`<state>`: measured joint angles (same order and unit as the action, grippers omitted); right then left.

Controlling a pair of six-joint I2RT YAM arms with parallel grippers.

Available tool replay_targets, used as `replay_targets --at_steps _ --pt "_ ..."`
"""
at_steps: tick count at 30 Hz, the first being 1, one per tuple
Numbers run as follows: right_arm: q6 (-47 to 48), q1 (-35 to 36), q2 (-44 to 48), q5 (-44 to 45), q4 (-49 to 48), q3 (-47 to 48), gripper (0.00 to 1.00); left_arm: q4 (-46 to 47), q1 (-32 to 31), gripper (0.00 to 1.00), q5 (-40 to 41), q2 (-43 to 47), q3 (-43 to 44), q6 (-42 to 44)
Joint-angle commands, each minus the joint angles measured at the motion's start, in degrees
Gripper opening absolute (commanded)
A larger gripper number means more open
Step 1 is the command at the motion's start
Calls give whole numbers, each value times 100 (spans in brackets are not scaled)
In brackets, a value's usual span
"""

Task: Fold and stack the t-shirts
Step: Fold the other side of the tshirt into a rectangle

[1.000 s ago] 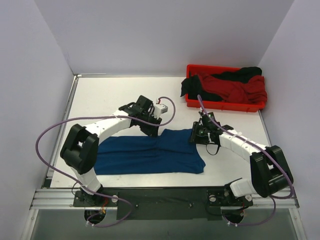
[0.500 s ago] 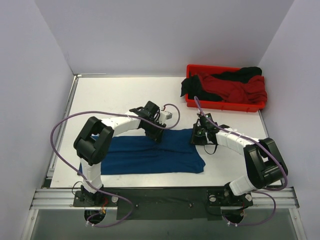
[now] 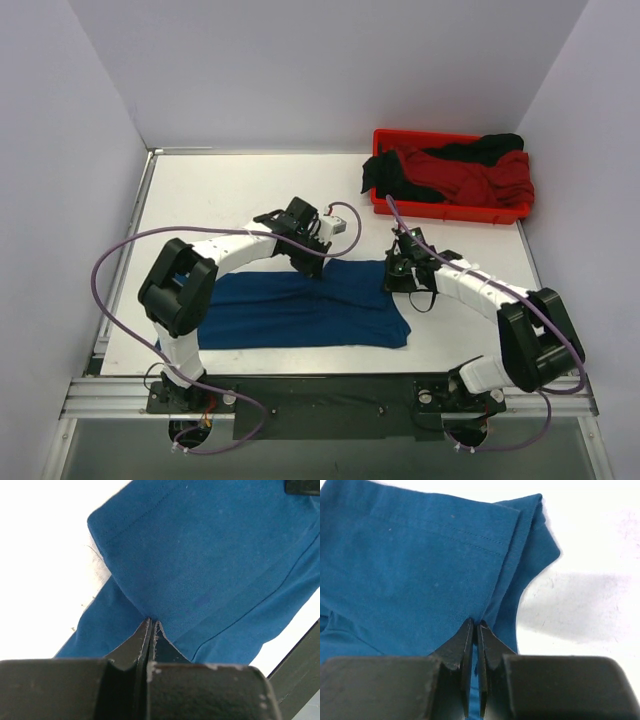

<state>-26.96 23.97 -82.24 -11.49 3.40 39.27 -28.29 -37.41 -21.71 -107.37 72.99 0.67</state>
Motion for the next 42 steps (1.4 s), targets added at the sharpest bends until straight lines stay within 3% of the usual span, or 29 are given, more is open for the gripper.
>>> replay_targets --at_steps 1,14,20,25,27,28,30,31,34,42 --pt "226 117 550 156 811 257 0 17 -30 0 -210 602 -83 241" --pt "314 161 1113 -792 1786 319 0 -774 -188 0 -1018 876 -522 803" --pt "297 108 790 -969 1656 20 0 -669 -231 0 -1089 833 -769 1049" --pt "235 117 489 -1005 1506 -94 5 -809 -293 0 -1195 604 -742 1234" --pt "253 126 507 -926 1584 -86 9 -853 -311 0 -1186 586 -760 1321" --pt "261 117 524 -882 1602 -77 17 -888 -311 0 -1229 595 -751 1383" --pt "253 117 629 -838 1655 -68 26 -993 -311 6 -1291 621 -681 1523" --pt "227 117 734 -794 1690 -68 29 -1046 -311 13 -1309 638 -664 1542" --pt "174 117 990 -732 1778 -77 30 -1020 -302 32 -1327 831 -620 1612" --pt "-204 266 1105 -961 1340 -358 33 -608 -241 42 -1309 762 -505 1323"
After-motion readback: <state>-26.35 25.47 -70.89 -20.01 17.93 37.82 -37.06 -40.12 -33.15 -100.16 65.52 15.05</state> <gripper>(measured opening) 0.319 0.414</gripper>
